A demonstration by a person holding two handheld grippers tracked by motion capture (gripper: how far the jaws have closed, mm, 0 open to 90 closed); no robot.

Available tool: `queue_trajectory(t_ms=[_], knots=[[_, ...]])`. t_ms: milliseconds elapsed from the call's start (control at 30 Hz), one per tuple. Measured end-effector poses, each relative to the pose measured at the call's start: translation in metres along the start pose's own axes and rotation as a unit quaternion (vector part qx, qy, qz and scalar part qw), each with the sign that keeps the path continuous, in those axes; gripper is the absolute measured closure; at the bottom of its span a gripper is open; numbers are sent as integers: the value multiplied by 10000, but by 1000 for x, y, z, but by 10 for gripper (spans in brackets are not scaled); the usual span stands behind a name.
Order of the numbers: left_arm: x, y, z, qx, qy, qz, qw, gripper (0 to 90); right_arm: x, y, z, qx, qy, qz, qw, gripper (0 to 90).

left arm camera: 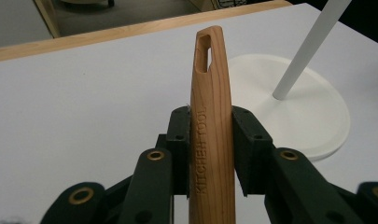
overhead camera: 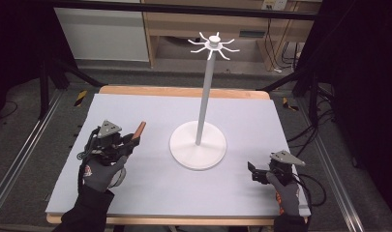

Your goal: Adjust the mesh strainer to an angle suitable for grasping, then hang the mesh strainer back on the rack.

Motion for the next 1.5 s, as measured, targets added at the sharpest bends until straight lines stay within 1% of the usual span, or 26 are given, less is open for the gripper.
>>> queue_trajectory(t_ms=[67, 200, 333, 400, 433, 500, 533, 567, 800, 1033, 1167, 1300, 1500], knots=[[-2, 2, 0, 7, -17, -50, 10000, 695, -1, 0, -1, 20, 27, -22, 10000, 13], [-7, 7, 3, 0, 51, -173, 9998, 695, -1, 0, 0, -21, -44, -32, 10000, 13], [-14, 13, 5, -36, 138, -332, 9993, 696, -1, 0, 0, -14, -25, -38, 10000, 13], [-16, 15, 5, -27, 161, -367, 9992, 696, -1, 0, 0, -3, -12, -42, 10000, 13], [-21, 18, 4, -41, 201, -466, 9987, 696, -1, 0, 1, -31, -42, -50, 10000, 13], [-26, 21, 2, -33, 237, -569, 9981, 696, -1, 1, 0, -17, -1, -48, 10000, 13], [-26, 21, 2, -33, 237, -569, 9981, 696, -1, 1, 0, -13, 0, -56, 10000, 13], [-31, 24, -1, -26, 246, -638, 9977, 697, -2, 2, 0, -12, 2, -67, 10000, 13], [-55, 32, -15, 30, 214, -924, 9955, 698, -2, 2, 0, -26, -8, -71, 10000, 13], [-71, 39, -27, 92, 205, -1135, 9933, 699, -3, 3, 0, -36, -14, -94, 9999, 13], [-79, 42, -30, 81, 226, -1268, 9916, 700, -3, 3, 0, -37, -14, -94, 9999, 13], [-86, 46, -31, 67, 203, -1354, 9906, 700, -2, 2, 0, -41, -17, -91, 9999, 13], [-97, 50, -34, 84, 231, -1459, 9890, 700, -3, 3, 0, -41, -22, -93, 9999, 13]])
Point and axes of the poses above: each handheld gripper's, and its own axes: y roughly backward along the jaws, x roughly out of its underside, z roughly to its left, the point moved 8 cm from there along -y, roughly forward along the jaws, and after that the axes turned 15 degrees about -x, right-handed, at the moved point
